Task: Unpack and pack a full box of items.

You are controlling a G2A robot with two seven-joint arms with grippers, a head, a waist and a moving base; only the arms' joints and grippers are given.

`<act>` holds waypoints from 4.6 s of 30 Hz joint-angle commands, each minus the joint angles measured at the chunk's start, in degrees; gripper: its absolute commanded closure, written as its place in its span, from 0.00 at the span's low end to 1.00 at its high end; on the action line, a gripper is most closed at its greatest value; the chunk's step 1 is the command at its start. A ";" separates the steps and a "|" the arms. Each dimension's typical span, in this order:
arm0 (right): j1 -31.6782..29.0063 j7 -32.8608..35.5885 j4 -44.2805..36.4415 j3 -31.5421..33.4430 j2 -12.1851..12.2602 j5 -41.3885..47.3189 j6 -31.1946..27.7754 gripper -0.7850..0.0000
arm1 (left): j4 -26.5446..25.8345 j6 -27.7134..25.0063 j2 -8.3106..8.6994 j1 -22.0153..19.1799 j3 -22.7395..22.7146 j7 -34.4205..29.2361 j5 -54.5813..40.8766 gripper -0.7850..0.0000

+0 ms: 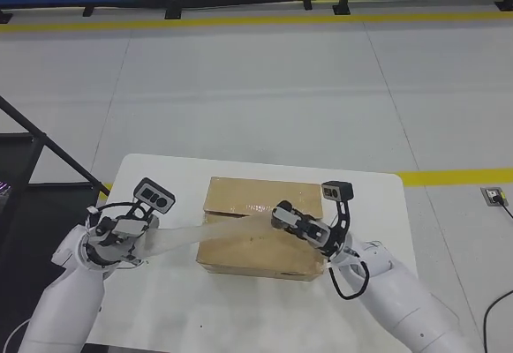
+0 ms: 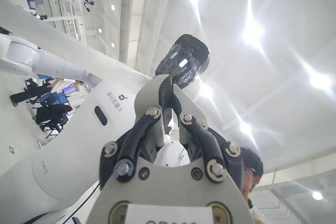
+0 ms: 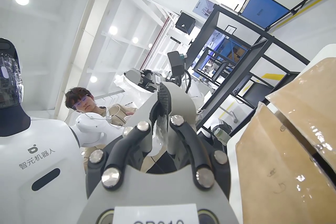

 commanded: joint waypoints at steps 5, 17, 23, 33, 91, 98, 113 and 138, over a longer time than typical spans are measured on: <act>-0.83 0.00 -1.62 1.78 0.98 -0.77 0.00 1.00 | 0.94 -0.31 0.44 0.22 -0.35 0.00 2.05 0.58; -2.77 -0.01 -4.31 6.10 2.04 -1.22 0.00 1.00 | 3.35 -1.38 1.15 0.28 -1.04 0.00 4.78 0.09; -3.30 -0.01 -4.44 8.18 1.87 -2.75 0.00 1.00 | 5.36 -2.86 1.56 0.83 -2.38 0.00 5.44 0.08; -1.68 -0.05 0.88 9.55 0.24 -7.34 0.00 1.00 | 11.32 -8.80 2.23 2.41 -7.87 3.99 7.45 0.00; -2.89 -43.42 -26.79 3.36 -11.07 -43.14 18.36 1.00 | -3.32 -33.85 0.45 16.49 -7.87 36.07 25.30 0.00; -2.89 -43.42 -26.79 3.36 -11.07 -43.14 18.36 1.00 | -3.32 -33.85 0.45 16.49 -7.87 36.07 25.30 0.00; -6.14 -54.49 -33.48 0.63 -14.34 -35.27 29.70 1.00 | -7.12 -39.73 -0.74 14.51 -0.15 51.09 52.09 0.00; -7.74 -52.95 -34.31 2.72 -17.67 -32.14 29.76 1.00 | -3.61 -43.47 -3.59 9.81 6.70 66.62 62.97 0.03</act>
